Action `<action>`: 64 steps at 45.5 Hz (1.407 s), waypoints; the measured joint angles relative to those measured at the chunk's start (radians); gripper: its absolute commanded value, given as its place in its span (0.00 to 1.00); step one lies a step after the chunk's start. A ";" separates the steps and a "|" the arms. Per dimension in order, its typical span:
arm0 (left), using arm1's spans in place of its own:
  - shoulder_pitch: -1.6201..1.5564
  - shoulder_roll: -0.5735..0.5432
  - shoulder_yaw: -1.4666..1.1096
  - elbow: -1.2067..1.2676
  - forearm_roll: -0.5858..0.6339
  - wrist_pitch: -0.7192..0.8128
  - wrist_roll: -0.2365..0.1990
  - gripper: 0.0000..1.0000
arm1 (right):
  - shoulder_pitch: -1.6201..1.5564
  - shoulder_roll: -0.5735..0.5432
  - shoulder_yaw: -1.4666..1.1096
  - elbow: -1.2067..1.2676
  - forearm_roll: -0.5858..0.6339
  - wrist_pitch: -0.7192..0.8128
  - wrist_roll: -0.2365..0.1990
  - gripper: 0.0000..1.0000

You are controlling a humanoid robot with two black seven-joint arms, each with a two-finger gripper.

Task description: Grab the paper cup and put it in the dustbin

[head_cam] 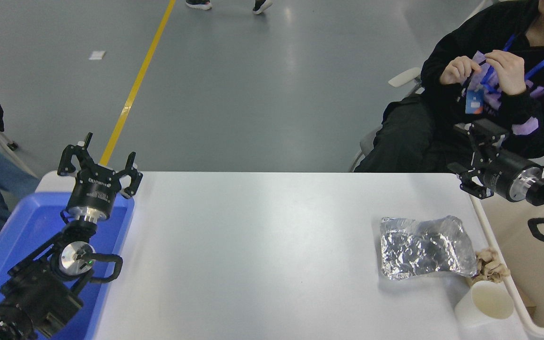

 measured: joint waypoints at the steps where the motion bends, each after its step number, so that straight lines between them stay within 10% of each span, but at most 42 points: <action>1: 0.000 0.000 0.000 0.000 0.000 0.000 0.000 0.98 | 0.027 0.006 -0.037 0.002 0.001 0.017 0.000 1.00; 17: 0.000 0.000 0.001 0.000 0.000 0.000 0.002 0.98 | 0.471 0.196 -0.514 0.070 -0.164 0.348 -0.004 1.00; 44: 0.001 0.000 0.000 0.000 0.000 0.000 0.001 0.98 | 0.808 0.445 -0.570 0.235 -0.447 0.454 -0.019 1.00; 64: 0.000 0.001 0.001 0.000 0.001 0.000 0.001 0.98 | 0.922 0.478 -0.596 0.270 -0.448 0.460 -0.163 1.00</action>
